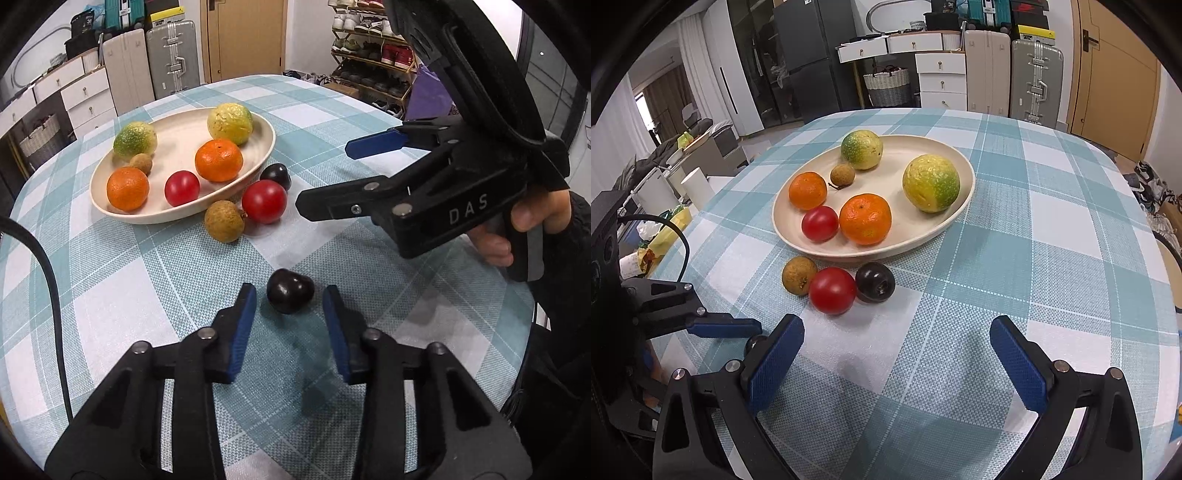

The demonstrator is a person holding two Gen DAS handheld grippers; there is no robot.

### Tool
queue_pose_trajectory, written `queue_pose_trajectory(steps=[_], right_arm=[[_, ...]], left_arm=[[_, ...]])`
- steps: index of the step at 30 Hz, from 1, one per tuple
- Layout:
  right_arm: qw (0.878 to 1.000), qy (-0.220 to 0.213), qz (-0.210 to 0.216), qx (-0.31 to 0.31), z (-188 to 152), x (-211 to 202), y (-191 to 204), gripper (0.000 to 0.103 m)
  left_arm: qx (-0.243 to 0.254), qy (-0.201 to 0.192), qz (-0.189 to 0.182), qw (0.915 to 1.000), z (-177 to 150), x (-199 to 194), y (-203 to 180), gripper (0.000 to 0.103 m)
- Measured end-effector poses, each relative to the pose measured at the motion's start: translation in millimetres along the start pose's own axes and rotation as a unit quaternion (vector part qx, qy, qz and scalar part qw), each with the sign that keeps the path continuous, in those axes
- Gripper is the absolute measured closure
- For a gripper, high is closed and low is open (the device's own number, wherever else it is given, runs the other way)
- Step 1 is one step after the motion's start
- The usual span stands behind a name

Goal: Organize fruits
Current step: 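Grasp the dark plum with the left tool, then hold the plum in the left tool while the right tool grasps a red tomato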

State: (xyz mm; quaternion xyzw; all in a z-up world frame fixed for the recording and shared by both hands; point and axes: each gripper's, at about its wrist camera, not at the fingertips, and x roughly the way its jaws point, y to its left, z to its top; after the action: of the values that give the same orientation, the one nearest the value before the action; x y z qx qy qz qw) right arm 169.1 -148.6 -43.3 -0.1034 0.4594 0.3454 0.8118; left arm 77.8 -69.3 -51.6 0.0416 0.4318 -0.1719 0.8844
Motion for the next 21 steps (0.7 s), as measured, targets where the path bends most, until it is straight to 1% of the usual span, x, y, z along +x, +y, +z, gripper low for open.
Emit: queue_pose_trajectory(steps=[3,6,11,19,20,21], right_arm=[[1.000,0.000,-0.001,0.000,0,0,0,0.000],[1.000,-0.002,0.000,0.001,1,-1,-1,0.000],[1.000,-0.002,-0.001,0.003,0,-1,-2,0.000],[1.000,-0.009,0.015,0.007,1,-3,-2,0.001],[1.000,-0.012,0.016,0.007,1,-4,-2,0.003],[1.000,-0.014,0.016,0.008,1,-6,-3,0.008]], left_arm=[[-0.001,-0.001,-0.002,1.0000,1,-1,1,0.080],[-0.002,-0.003,-0.004,1.0000,1,-1,2,0.080],[-0.008,-0.018,0.000,0.9998,2,-6,7,0.080],[-0.059,-0.056,0.020,0.9965,7,-16,31,0.080],[-0.067,-0.061,0.025,0.9956,7,-17,35,0.080],[-0.072,-0.064,0.027,0.9949,7,-18,38,0.080]])
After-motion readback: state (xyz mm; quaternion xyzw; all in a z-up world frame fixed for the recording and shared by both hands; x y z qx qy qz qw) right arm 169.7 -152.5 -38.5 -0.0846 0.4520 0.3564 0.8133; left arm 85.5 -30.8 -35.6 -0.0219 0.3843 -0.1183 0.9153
